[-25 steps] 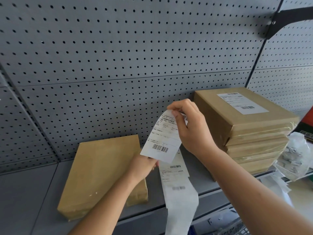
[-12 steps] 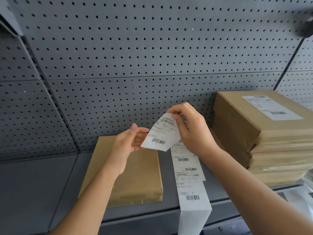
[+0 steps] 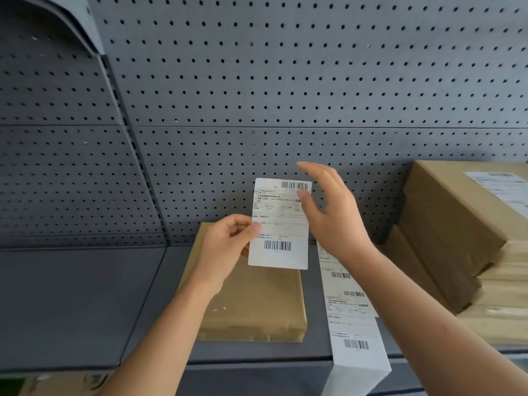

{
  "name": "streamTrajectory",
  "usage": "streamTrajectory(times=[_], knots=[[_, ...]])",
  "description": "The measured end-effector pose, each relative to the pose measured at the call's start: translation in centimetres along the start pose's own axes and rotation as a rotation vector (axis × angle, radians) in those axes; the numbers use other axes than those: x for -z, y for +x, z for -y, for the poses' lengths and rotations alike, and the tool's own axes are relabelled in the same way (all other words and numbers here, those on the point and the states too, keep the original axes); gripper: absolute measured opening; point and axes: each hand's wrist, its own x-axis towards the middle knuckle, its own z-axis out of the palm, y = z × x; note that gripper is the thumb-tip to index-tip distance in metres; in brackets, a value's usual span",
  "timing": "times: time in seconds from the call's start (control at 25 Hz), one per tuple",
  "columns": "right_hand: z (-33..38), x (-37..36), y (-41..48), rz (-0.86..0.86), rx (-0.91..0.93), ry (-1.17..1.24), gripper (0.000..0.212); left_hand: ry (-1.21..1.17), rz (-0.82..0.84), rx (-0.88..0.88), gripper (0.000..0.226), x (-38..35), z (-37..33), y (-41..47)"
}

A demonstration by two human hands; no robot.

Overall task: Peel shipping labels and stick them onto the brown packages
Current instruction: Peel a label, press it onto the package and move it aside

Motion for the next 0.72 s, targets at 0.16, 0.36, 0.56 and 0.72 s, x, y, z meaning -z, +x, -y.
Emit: streamTrajectory(times=[0.16,0.36,0.56,0.72], knots=[[-1.2,-2.3,-1.0,0.142,-0.545,0.321,0.04,-0.061,-0.046,0.131,0.008,2.0,0.2,0.2],[-2.5,-5.5,-3.1,0.271,-0.707,0.545,0.018,-0.006,-0.041,0.206,0.011,3.9,1.3,0.1],[-2.6,-7.2,-3.8,0.271,-0.731,0.55,0.015,0.158,-0.036,0.198,0.012,4.9,2.8,0.1],[-2.6,-8.4,-4.1,0.277,-0.711,0.463,0.025,0.324,-0.077,0.182,0.013,5.3,3.9,0.2]])
